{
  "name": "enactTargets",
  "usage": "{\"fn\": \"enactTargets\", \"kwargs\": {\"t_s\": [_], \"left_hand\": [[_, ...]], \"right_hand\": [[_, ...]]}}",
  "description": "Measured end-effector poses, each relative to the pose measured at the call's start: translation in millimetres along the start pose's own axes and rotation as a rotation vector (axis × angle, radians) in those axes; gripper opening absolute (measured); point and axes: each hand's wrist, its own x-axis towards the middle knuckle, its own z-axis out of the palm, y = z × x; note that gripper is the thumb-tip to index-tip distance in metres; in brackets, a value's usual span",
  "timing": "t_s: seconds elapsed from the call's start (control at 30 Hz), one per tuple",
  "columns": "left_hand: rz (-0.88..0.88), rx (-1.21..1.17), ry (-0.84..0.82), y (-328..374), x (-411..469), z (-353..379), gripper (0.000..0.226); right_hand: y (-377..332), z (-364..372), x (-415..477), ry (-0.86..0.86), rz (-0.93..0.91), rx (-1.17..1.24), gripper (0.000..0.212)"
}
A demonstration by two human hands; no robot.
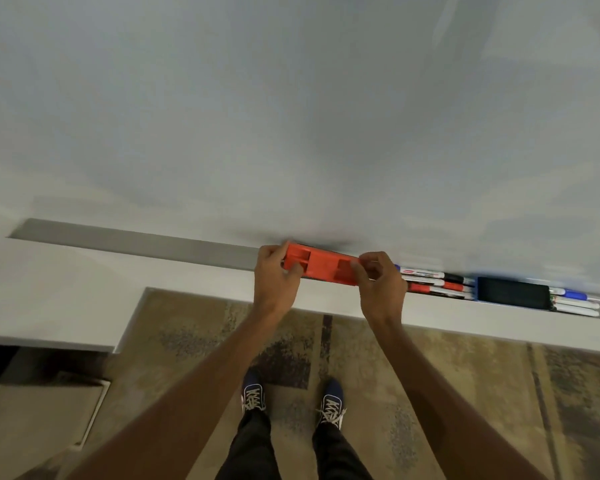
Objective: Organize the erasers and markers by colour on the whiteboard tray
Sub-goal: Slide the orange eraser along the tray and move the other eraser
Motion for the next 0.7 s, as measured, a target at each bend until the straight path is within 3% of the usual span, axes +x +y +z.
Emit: {"fn": "enactTargets", "kwargs": {"t_s": [0.23,0.37,0.7], "left_hand": [[-0.014,0.011,0.127,-38,22,-76,0.029],[-0.075,0.011,0.166,-64,40,-112,0.032],[-0.130,0.071,0.141,-109,77,-164,0.030]], "right_hand": [[-42,91,-26,-0.093,0.025,-0.018,0.044],[-60,141,-38,-0.210,0.026,-0.010,0.037],[-79,219,-44,-0.304,0.007,-0.107,0.022]]}}
